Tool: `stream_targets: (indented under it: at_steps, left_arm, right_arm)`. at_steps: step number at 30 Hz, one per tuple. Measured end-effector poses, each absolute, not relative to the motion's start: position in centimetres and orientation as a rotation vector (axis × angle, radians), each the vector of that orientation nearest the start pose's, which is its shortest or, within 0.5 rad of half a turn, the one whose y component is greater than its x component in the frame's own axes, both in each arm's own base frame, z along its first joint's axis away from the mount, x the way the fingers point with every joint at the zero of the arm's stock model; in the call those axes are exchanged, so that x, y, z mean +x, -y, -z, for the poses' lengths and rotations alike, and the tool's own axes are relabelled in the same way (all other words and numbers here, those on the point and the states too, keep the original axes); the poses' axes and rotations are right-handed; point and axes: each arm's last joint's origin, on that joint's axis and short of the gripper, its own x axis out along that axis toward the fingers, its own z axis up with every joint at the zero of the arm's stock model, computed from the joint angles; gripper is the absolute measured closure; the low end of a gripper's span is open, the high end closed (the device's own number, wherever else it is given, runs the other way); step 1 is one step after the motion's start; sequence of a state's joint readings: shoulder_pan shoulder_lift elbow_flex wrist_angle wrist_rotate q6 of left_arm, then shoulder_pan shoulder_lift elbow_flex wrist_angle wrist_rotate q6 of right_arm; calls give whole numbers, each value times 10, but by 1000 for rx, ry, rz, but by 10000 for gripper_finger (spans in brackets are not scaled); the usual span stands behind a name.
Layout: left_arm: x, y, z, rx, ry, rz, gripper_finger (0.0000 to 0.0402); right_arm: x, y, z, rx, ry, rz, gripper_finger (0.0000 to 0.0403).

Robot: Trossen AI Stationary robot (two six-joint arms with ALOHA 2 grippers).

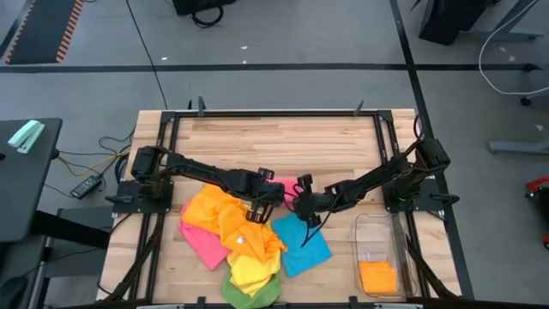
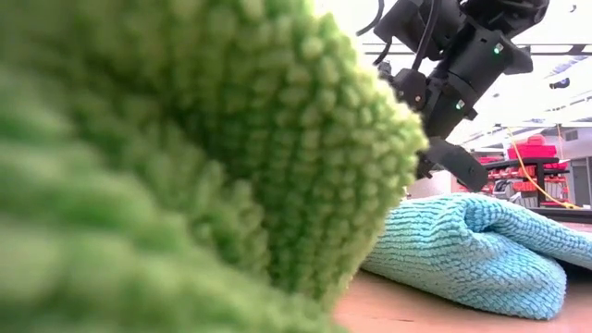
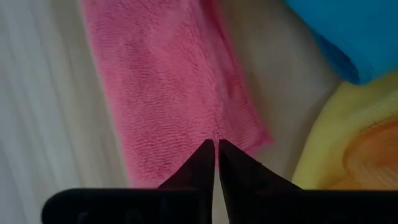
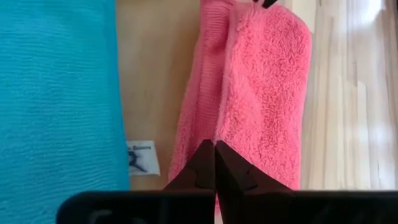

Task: Fold microfiber towels
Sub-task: Fold the pink towel

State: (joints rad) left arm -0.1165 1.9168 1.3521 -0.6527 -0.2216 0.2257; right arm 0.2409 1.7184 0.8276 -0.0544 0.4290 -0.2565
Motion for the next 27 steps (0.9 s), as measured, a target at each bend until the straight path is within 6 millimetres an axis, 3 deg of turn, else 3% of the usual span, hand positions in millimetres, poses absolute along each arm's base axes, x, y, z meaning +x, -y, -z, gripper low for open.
stream_targets:
  at_steps: [22,27]
  left_arm:
    - [388,39,-178,364,-1147,29,369]
    - [388,39,-178,360,-1148,24,370]
  right_arm:
    - [303,-68,-135,-524,-1006,0,387]
    - [303,-69,-135,-490,-1007,-5,356]
